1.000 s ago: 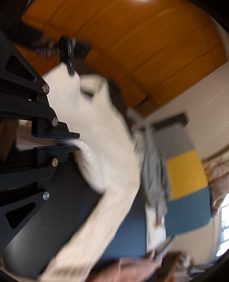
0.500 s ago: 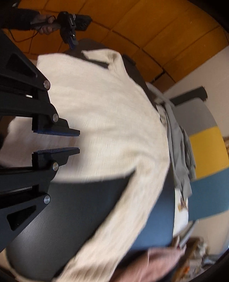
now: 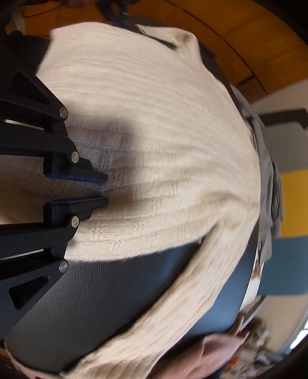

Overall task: Fold clothes
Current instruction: 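Fold a sleeve with the left gripper over the sweater body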

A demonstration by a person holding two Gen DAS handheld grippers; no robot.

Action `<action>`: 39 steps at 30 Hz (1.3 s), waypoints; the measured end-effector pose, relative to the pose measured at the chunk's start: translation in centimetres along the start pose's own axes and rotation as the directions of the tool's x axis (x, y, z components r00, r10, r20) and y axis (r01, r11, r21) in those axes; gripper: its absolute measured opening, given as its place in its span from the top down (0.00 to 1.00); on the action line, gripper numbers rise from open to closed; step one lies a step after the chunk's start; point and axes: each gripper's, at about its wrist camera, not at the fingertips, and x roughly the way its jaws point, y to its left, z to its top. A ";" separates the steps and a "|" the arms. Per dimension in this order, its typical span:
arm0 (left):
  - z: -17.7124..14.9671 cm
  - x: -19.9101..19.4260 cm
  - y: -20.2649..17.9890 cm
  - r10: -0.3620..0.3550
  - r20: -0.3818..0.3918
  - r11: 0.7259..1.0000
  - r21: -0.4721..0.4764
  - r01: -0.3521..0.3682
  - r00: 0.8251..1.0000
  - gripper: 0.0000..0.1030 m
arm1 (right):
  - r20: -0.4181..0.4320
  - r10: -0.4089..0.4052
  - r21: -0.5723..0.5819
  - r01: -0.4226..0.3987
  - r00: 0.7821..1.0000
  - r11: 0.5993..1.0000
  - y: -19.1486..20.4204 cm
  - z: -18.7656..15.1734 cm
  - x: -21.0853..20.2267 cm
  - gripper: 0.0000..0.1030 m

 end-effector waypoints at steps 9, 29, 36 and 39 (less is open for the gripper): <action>0.4 6.6 -3.3 -0.127 -0.068 0.992 -0.002 0.127 0.990 0.76 | -0.006 -0.039 -0.031 0.038 0.999 0.999 1.0 0.2 0.0 0.84; 3.9 -7.4 0.7 0.369 0.274 0.928 -0.060 -0.367 0.888 0.75 | 0.030 -0.003 -0.127 0.006 1.000 0.992 5.4 0.9 -1.2 0.82; 6.2 -11.4 6.1 0.382 0.348 0.924 -0.128 -0.360 0.856 0.63 | -0.001 0.145 -0.308 -0.138 0.989 0.941 14.0 1.8 -0.5 0.79; 7.6 -11.1 7.0 0.370 0.335 0.929 -0.127 -0.348 0.866 0.59 | -0.022 0.205 -0.381 -0.198 0.978 0.903 17.7 2.1 -0.2 0.79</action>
